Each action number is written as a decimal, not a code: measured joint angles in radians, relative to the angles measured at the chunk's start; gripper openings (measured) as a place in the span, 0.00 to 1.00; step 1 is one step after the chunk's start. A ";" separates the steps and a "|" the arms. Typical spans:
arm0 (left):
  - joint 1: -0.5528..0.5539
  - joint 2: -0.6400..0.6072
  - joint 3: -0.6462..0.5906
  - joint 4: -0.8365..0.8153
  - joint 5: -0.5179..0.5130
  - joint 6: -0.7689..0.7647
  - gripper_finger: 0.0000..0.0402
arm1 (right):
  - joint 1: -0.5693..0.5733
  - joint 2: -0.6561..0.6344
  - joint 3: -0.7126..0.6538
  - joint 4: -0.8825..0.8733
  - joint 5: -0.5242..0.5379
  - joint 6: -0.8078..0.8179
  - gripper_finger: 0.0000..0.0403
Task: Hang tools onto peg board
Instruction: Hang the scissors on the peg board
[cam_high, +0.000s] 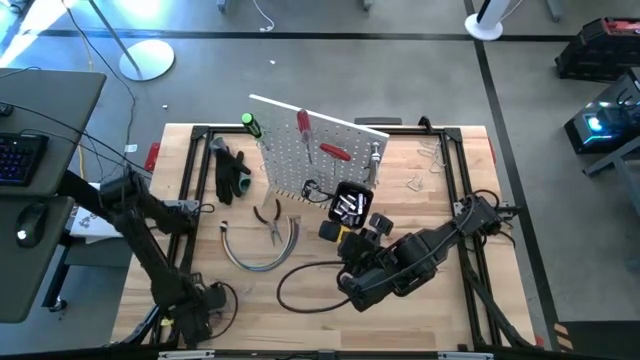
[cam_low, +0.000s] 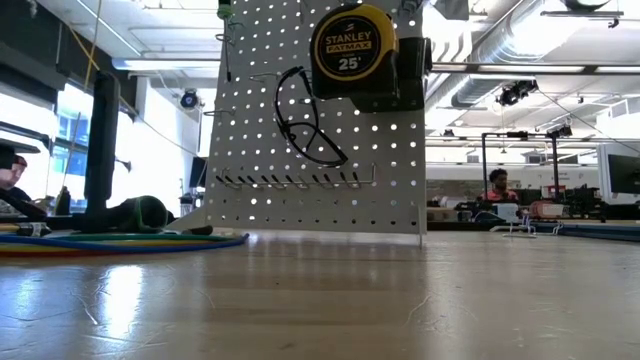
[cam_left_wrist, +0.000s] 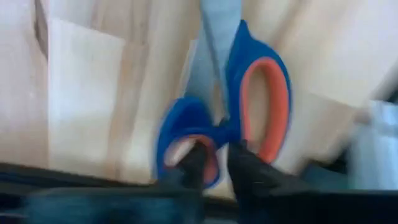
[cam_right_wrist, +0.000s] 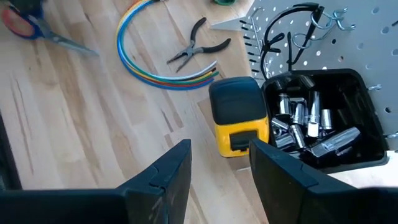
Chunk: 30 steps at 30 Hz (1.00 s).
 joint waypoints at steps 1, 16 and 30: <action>0.002 -0.029 0.001 0.004 -0.001 -0.003 0.06 | 0.001 0.000 0.000 -0.007 0.000 -0.007 0.39; 0.014 -0.505 0.020 -0.228 -0.287 -0.226 0.00 | 0.000 -0.009 0.000 -0.015 0.075 -0.070 0.39; 0.066 -0.272 -0.123 0.079 -0.187 -0.097 0.37 | 0.006 -0.009 0.000 -0.015 0.032 -0.032 0.39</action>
